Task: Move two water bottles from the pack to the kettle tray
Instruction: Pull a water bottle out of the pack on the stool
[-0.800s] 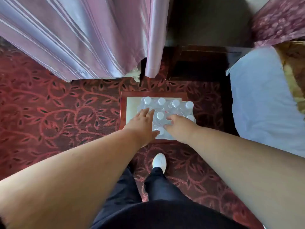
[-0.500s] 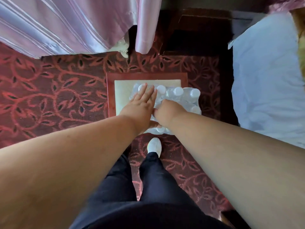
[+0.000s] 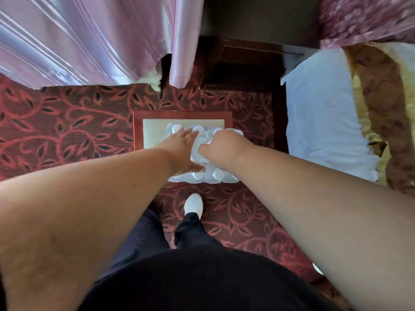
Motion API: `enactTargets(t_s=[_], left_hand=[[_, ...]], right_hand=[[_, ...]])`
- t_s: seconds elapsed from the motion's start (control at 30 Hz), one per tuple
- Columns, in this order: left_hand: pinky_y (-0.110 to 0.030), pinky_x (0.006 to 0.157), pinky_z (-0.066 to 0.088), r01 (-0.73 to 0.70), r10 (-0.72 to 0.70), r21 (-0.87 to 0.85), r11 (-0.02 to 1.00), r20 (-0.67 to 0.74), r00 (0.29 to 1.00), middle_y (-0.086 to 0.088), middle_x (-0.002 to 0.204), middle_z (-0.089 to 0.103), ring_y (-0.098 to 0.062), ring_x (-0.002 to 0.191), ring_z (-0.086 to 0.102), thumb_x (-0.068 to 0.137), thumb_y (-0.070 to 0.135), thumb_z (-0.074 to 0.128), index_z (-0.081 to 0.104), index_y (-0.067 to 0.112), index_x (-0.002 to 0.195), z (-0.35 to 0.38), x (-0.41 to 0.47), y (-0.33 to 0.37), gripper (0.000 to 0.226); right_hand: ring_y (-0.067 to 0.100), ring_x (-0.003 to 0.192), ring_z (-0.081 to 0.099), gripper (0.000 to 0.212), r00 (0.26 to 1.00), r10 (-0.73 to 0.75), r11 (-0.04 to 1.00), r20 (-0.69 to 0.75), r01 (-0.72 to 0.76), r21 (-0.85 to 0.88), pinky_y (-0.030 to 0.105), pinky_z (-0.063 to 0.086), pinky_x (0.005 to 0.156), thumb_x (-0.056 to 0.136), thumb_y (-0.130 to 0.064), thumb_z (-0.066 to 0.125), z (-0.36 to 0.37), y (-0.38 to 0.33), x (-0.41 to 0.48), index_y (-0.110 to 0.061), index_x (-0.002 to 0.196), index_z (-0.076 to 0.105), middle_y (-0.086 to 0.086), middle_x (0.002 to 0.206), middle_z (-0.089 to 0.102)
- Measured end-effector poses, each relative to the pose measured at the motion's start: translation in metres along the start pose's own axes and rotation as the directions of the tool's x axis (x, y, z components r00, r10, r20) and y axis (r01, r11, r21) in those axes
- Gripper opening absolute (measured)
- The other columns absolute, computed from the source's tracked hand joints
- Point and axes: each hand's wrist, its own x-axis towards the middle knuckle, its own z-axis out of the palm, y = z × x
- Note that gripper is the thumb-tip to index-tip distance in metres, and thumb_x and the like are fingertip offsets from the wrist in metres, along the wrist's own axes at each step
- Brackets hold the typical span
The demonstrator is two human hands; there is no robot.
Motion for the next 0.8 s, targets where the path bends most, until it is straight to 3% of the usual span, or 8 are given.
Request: enactTargets(t_s=[0.1, 0.2, 0.27, 0.37, 0.5, 0.63, 0.73, 0.8], left_hand=[[-0.035, 0.084, 0.050, 0.033, -0.052, -0.200, 0.979, -0.090, 0.995, 0.001, 0.147, 0.045, -0.023, 0.105, 0.061, 0.068, 0.060, 0.080, 0.020, 0.035, 0.150, -0.026, -0.027, 0.030, 0.104], [-0.021, 0.053, 0.038, -0.018, -0.064, -0.320, 0.947, -0.243, 0.968, 0.020, 0.095, 0.058, 0.000, 0.065, 0.052, 0.067, 0.054, 0.080, 0.033, 0.037, 0.136, -0.050, -0.062, 0.060, 0.084], [-0.018, 0.055, 0.038, -0.070, -0.054, -0.346, 0.936, -0.337, 0.940, 0.025, 0.085, 0.050, 0.001, 0.071, 0.053, 0.064, 0.055, 0.078, 0.037, 0.038, 0.131, -0.066, -0.084, 0.077, 0.081], [-0.027, 0.073, 0.052, -0.088, -0.061, -0.334, 0.939, -0.411, 0.910, 0.020, 0.101, 0.061, -0.006, 0.088, 0.061, 0.063, 0.058, 0.080, 0.037, 0.040, 0.134, -0.097, -0.113, 0.095, 0.085], [-0.020, 0.063, 0.049, -0.090, -0.150, -0.390, 0.916, -0.542, 0.827, 0.022, 0.090, 0.062, 0.000, 0.079, 0.063, 0.054, 0.070, 0.076, 0.046, 0.042, 0.114, -0.140, -0.151, 0.101, 0.073], [-0.037, 0.081, 0.056, -0.176, -0.320, -0.577, 0.797, -0.652, 0.687, 0.008, 0.098, 0.071, -0.011, 0.087, 0.069, 0.056, 0.065, 0.081, 0.057, 0.026, 0.117, -0.178, -0.206, 0.086, 0.076], [-0.047, 0.088, 0.055, -0.297, -0.400, -0.650, 0.700, -0.700, 0.591, -0.004, 0.099, 0.075, -0.020, 0.091, 0.071, 0.068, 0.048, 0.084, 0.061, 0.018, 0.116, -0.196, -0.249, 0.067, 0.061], [-0.045, 0.088, 0.055, -0.317, -0.469, -0.660, 0.682, -0.726, 0.503, -0.002, 0.098, 0.075, -0.019, 0.090, 0.072, 0.072, 0.049, 0.080, 0.063, 0.018, 0.114, -0.200, -0.278, 0.053, 0.055]], right_hand=[[0.026, 0.088, 0.064, 0.033, 0.990, -0.070, 0.996, -0.119, 0.075, 0.041, 0.033, 0.047, 0.069, 0.094, -0.037, 0.045, -0.027, 0.014, -0.033, -0.009, 0.096, 0.062, 0.005, 0.093, 0.067], [0.022, 0.062, 0.058, 0.032, 0.966, -0.139, 0.986, -0.217, 0.156, 0.062, 0.029, 0.036, 0.050, 0.086, -0.040, 0.050, -0.051, 0.027, -0.062, -0.014, 0.070, 0.056, 0.004, 0.070, 0.063], [0.020, 0.059, 0.059, 0.034, 0.955, -0.161, 0.976, -0.251, 0.192, 0.104, 0.028, 0.039, 0.051, 0.083, -0.044, 0.051, -0.068, 0.031, -0.083, -0.014, 0.070, 0.059, 0.002, 0.066, 0.064], [0.017, 0.056, 0.062, 0.040, 0.929, -0.222, 0.941, -0.297, 0.284, 0.185, 0.026, 0.042, 0.050, 0.081, -0.056, 0.052, -0.094, 0.036, -0.111, -0.018, 0.074, 0.062, 0.000, 0.064, 0.068], [0.000, 0.041, 0.058, 0.058, 0.793, -0.415, 0.728, -0.445, 0.583, 0.360, 0.021, 0.043, 0.046, 0.077, -0.077, 0.036, -0.121, 0.035, -0.138, -0.028, 0.081, 0.065, -0.004, 0.064, 0.071], [0.003, 0.089, 0.067, 0.046, 0.653, -0.535, 0.513, -0.537, 0.756, 0.408, 0.024, 0.051, 0.080, 0.087, -0.075, 0.045, -0.108, 0.015, -0.137, -0.037, 0.105, 0.063, -0.016, 0.093, 0.069], [0.006, 0.118, 0.059, 0.080, 0.552, -0.696, 0.443, -0.460, 0.834, 0.330, 0.031, 0.046, 0.099, 0.073, -0.079, 0.061, -0.073, -0.021, -0.137, -0.043, 0.142, 0.038, -0.018, 0.129, 0.059], [-0.008, 0.117, 0.056, 0.092, 0.439, -0.778, 0.349, -0.449, 0.897, 0.272, 0.024, 0.048, 0.097, 0.069, -0.060, 0.081, -0.049, -0.053, -0.147, -0.059, 0.142, 0.024, -0.033, 0.132, 0.052]])
